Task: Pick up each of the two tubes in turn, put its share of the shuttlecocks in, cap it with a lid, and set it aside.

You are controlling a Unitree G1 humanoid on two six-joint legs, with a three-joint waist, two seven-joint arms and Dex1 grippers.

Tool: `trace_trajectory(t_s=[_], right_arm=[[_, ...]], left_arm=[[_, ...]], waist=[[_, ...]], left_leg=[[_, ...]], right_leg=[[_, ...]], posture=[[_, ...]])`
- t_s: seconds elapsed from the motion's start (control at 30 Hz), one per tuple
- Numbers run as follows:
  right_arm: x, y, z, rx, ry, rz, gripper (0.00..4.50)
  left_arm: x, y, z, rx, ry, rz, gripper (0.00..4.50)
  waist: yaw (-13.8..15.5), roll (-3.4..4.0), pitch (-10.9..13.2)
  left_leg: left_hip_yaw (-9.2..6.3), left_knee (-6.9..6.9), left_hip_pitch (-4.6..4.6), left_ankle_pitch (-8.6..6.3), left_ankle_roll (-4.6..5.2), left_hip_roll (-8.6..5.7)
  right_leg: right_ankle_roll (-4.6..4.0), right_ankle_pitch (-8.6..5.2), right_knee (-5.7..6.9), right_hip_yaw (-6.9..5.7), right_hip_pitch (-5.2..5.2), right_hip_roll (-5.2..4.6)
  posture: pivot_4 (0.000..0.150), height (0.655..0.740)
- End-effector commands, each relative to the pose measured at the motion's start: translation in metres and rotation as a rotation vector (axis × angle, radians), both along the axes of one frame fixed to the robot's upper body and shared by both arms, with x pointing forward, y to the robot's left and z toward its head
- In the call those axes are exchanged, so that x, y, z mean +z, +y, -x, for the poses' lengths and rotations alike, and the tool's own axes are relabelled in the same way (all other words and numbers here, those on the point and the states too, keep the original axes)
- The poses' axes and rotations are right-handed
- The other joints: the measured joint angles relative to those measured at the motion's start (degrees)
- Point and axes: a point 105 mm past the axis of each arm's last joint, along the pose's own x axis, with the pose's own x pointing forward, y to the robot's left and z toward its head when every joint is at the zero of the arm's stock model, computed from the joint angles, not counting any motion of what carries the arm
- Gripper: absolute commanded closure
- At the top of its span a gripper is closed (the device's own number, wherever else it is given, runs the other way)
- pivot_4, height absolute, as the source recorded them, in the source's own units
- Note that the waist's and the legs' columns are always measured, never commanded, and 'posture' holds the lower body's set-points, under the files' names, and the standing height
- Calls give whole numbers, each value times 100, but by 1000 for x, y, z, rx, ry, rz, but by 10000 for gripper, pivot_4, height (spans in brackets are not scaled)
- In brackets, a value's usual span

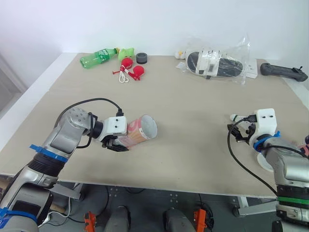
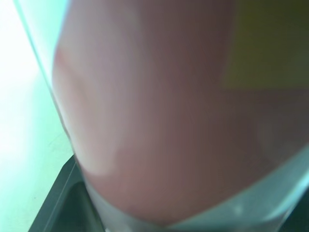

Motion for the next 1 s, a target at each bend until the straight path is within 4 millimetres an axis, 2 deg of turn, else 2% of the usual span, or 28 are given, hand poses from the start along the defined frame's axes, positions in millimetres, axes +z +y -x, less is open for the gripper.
trace_trajectory(t_s=[0.03, 0.2, 0.23, 0.3, 0.43, 0.47, 0.5, 0.53, 0.6, 0.73, 0.8, 0.87, 0.93, 1.0], right_arm=[[12, 11, -18, 52, -55, 12, 401], [2, 13, -29, 48, -45, 26, 401], [0, 13, -31, 46, -44, 27, 2621], [-3, 13, -33, 41, -43, 28, 7953], [-6, 14, -34, 39, -48, 28, 28217], [-6, 14, -35, 38, -51, 29, 35163], [-6, 14, -35, 37, -52, 29, 37794], [-5, 15, -35, 42, -56, 30, 43712], [-3, 17, -34, 53, -62, 31, 44482], [16, 46, -28, 215, -122, 45, 44482], [37, 81, -17, 425, -172, 65, 44482], [66, 129, 7, 713, -218, 105, 44482], [93, 169, 32, 948, -236, 160, 44482], [109, 191, 47, 1076, -249, 222, 44482]], left_arm=[[-18, -9, 10, -40, 62, -17, 16293], [-18, -8, 10, -34, 61, -16, 16293], [-17, -8, 10, -33, 60, -16, 16293], [-17, -8, 10, -30, 59, -15, 16293], [-17, -7, 9, -26, 57, -15, 16293], [-17, -7, 9, -26, 57, -15, 16293], [-17, -7, 9, -26, 57, -15, 16293], [-17, -8, 9, -26, 56, -14, 16293], [-17, -8, 9, -26, 56, -14, 16293], [-17, -8, 9, -27, 56, -14, 16293], [-17, -8, 9, -28, 58, -13, 16293], [-17, -7, 9, -28, 60, -15, 16293], [-18, -7, 9, -29, 62, -16, 16293], [-18, -7, 9, -30, 63, -16, 16293]], waist=[[-4, 0, 0], [-3, -1, 0], [-5, 0, 0], [-7, 0, 0], [-13, -1, 0], [-15, -1, 0], [-21, -1, 0], [-27, -1, 0], [-30, -1, 0], [-34, 0, 0], [-35, 3, 2], [-52, 7, 2], [-56, 14, 4], [-71, 17, 5]], left_leg=[[-3, -1, -1, 0, 0, -9], [-2, 0, -1, 0, 0, -27], [-1, 0, -1, 0, 0, -28], [-1, -1, -1, 0, 0, -32], [-2, -1, 0, 0, 0, -32], [-2, -1, 2, 0, 0, -32], [-2, -1, 3, 0, 0, -32], [-2, -1, 6, 0, 0, -32], [-3, -1, 10, 0, 0, -32], [-4, -1, 11, 0, 0, -33], [-4, -1, 10, 0, 0, -33], [-5, -1, 8, 0, 0, -35], [-6, -1, 8, 0, 0, -37], [-9, 1, 10, 0, 0, -35]], right_leg=[[9, 0, 1, 0, 1, -7], [25, -1, -1, -1, 7, -28], [27, -3, -2, -2, 8, -30], [30, -5, -4, -2, 9, -35], [30, -4, -5, -3, 12, -35], [31, -4, -5, -3, 14, -35], [31, -4, -5, -3, 15, -34], [30, -4, -4, -3, 19, -34], [30, -5, -4, -3, 25, -34], [32, -6, -5, -3, 28, -35], [33, -6, -5, -3, 28, -35], [34, -7, -5, -4, 25, -37], [37, -8, -5, -4, 25, -40], [34, -10, -5, -8, 31, -39]], posture=[[1500, 7400], [1500, 7400], [1500, 7400], [1500, 7400], [1500, 7400], [1500, 7400], [1500, 7400], [1500, 7400], [1500, 7400], [1500, 7400], [1500, 7400], [1500, 7400], [1500, 7400], [1500, 7400]])
